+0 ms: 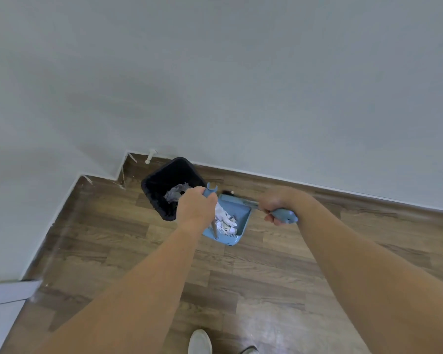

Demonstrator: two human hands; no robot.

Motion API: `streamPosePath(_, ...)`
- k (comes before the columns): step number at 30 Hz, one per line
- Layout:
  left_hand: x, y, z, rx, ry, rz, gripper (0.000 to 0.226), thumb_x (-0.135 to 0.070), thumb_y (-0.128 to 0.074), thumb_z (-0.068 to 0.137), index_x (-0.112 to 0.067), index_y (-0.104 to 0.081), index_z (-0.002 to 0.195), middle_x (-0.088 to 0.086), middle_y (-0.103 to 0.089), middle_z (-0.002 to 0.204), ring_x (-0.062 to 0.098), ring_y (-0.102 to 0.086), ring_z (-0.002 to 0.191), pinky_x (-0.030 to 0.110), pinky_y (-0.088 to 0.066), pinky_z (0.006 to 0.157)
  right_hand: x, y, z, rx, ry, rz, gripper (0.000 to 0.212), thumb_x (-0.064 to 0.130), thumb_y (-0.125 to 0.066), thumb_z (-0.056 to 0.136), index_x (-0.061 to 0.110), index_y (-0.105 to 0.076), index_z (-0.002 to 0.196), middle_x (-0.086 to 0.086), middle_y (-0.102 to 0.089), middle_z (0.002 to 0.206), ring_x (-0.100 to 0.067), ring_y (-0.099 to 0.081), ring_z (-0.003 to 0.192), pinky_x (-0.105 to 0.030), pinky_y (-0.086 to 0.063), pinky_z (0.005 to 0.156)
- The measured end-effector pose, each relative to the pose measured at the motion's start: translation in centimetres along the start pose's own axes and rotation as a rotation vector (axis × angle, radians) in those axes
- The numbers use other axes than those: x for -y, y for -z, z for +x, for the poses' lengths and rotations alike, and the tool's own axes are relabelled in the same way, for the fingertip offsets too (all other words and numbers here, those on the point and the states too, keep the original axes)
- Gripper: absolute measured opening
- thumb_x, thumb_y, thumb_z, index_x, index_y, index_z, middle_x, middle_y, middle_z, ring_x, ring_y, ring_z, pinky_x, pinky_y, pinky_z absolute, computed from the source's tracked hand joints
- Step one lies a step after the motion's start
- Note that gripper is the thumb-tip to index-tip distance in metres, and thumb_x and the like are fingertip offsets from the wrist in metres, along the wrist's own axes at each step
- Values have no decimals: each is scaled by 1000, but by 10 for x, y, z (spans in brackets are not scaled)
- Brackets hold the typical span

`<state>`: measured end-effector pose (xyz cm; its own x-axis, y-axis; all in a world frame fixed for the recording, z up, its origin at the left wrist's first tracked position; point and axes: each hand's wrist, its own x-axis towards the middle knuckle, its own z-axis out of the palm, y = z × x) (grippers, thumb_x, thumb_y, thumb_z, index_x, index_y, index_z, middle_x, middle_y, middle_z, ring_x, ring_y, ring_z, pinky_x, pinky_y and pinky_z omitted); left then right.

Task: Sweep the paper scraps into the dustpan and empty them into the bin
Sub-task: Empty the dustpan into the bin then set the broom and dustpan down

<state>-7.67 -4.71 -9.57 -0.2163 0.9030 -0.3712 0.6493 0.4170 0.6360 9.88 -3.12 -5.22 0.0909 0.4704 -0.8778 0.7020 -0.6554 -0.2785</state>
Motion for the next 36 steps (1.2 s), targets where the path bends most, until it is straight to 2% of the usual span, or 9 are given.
streamPosePath(4,2,3,-3,10,21,19,24,-21,-52,86,-5,-58,70,2,-52,60,16,-43,54,28,-36,52,-9,15,-27,53,-49,38,20,-4,-32,85,3,-47,74,-19,-54,85,-20,-43,56,-26,-33,51)
streamPosePath(7,0,2,-9,39,35,3,22,-20,-52,87,-7,-55,69,0,-50,59,15,-42,53,27,-33,50,-8,7,-35,0,15,-16,26,-4,-33,86,5,-47,67,-18,-58,79,-24,-49,61,-29,-38,55)
streamPosePath(11,0,-3,-13,42,34,-9,25,-19,-52,87,-11,-50,63,-1,-49,55,15,-41,51,25,-32,49,5,-5,-19,-94,62,78,33,3,-43,92,13,-37,62,-4,-45,64,-13,-44,53,-20,-40,49)
streamPosePath(17,-1,0,-9,38,24,-21,30,-19,-52,85,-16,-43,56,-2,-46,52,15,-39,49,25,-29,49,15,-22,17,-57,4,205,24,2,-31,92,9,-41,72,-10,-47,62,-13,-48,38,-18,-34,39)
streamPosePath(21,1,0,-6,24,34,-41,25,-22,-52,86,-13,-53,63,-2,-50,56,16,-43,51,26,-37,53,7,-40,23,-15,-17,201,19,1,-29,90,6,-46,83,-11,-48,65,-14,-48,30,-12,-36,33)
streamPosePath(25,3,0,-7,18,34,-56,24,-26,-53,86,-7,-64,76,1,-56,63,18,-48,57,31,-43,59,2,-49,13,-5,-17,70,25,1,-25,93,7,-43,77,-12,-53,68,-12,-48,21,-12,-36,34)
streamPosePath(30,2,-2,-19,165,163,-177,14,-24,-56,82,-14,-65,86,4,-64,71,18,-56,58,33,-53,62,-7,-67,-9,-12,36,-63,32,0,-34,94,11,-37,64,-9,-54,71,-16,-44,50,-24,-37,47)
streamPosePath(34,-4,8,-31,364,265,-337,11,-7,-52,90,-13,-61,92,8,-63,71,14,-50,48,26,-43,49,-14,-76,-15,63,37,-1,34,-4,-27,92,9,-42,65,-7,-58,60,-12,-49,43,-21,-36,43)
streamPosePath(36,-8,13,-39,383,264,-383,13,-3,-50,91,-10,-60,95,7,-59,67,14,-48,46,26,-41,49,-19,-71,-19,64,1,270,25,-2,-27,90,7,-43,73,-9,-50,66,-12,-49,32,-13,-34,37)
